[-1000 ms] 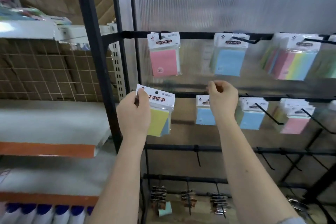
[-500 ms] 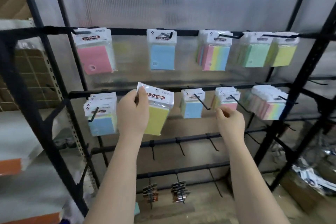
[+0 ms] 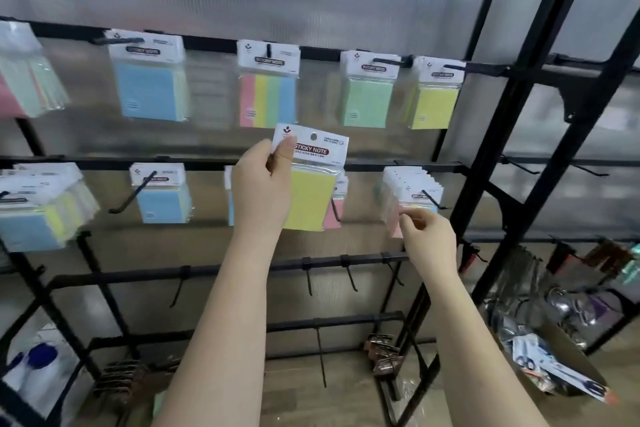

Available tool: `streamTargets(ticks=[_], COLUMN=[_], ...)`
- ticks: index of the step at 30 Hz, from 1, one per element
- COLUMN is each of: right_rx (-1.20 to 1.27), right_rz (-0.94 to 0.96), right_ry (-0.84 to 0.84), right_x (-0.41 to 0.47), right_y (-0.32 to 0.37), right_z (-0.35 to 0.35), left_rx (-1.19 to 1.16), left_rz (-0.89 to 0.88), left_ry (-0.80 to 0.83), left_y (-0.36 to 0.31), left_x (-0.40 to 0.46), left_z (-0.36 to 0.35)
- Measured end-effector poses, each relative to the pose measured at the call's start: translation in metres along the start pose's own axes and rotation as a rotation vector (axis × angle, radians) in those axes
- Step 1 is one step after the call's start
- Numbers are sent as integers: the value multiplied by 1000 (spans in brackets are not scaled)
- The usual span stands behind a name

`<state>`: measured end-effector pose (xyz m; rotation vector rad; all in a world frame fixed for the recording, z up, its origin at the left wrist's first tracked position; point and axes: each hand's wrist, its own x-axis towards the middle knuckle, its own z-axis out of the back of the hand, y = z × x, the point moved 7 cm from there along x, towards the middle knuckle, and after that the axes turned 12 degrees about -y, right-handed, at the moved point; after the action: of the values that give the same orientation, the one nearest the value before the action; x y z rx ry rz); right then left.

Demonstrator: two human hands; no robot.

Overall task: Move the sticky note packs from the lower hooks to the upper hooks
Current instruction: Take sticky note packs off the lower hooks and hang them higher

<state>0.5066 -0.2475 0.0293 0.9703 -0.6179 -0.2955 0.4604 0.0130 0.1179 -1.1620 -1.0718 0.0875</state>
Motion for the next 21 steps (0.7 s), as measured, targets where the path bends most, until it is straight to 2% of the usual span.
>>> streamTargets(ticks=[10, 16, 21], right_rx=[-47, -115, -100], right_rz=[-46, -36, -25], right_ry=[-11, 114, 126], right_x=[51, 66, 78], right_y=[-57, -70, -77], right_z=[48, 49, 47], left_rx=[-125, -206, -219], left_rz=[-73, -140, -196], left_ry=[60, 178, 230], left_y=[-60, -87, -110], left_x=[-24, -19, -13], left_z=[-99, -165, -207])
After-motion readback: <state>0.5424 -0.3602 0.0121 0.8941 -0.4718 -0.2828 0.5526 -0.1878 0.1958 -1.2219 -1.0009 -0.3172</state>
